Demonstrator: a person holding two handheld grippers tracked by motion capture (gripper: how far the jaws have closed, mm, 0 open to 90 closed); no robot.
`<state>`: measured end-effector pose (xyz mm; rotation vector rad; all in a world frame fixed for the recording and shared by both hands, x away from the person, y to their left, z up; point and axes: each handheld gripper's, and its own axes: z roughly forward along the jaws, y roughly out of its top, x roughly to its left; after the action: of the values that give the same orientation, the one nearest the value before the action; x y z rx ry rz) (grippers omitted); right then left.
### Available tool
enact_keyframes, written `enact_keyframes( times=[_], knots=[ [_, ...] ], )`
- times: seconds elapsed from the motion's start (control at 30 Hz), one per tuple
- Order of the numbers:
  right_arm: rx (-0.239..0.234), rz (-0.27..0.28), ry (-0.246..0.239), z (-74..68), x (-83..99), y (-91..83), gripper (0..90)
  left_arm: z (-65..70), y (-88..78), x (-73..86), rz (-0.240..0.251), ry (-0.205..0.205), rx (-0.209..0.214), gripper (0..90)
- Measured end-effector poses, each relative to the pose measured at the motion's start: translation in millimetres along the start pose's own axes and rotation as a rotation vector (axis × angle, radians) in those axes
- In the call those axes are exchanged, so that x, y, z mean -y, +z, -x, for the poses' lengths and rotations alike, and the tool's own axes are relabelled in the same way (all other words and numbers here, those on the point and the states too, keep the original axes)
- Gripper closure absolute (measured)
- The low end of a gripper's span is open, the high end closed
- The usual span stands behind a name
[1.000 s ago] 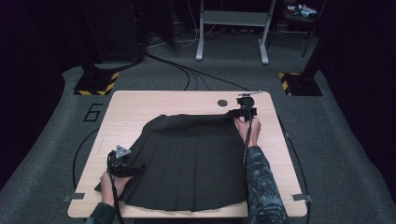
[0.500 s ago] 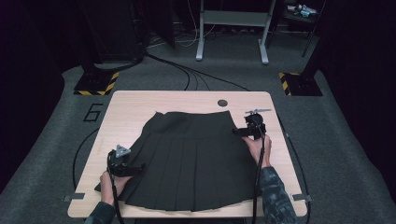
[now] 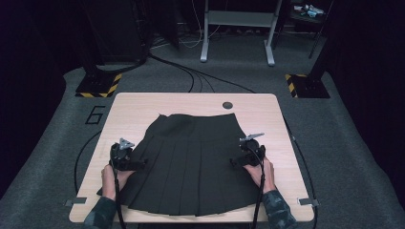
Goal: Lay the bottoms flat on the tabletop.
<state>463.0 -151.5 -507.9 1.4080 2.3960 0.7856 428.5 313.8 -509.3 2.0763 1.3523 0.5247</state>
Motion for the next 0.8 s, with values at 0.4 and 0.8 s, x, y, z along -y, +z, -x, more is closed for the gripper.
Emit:
enact_keyframes(
  times=[0.4, 0.8],
  knots=[
    [0.056, 0.006, 0.015, 4.4, 12.4, -2.3, 0.0, -4.2, -8.2, 19.3, 0.008, -0.038, -0.030, 7.1],
    [0.040, 0.134, 0.047, -10.4, 43.2, -56.3, 0.0, 16.2, -52.2, 41.9, 0.067, -0.007, -0.025, 0.8]
  ],
)
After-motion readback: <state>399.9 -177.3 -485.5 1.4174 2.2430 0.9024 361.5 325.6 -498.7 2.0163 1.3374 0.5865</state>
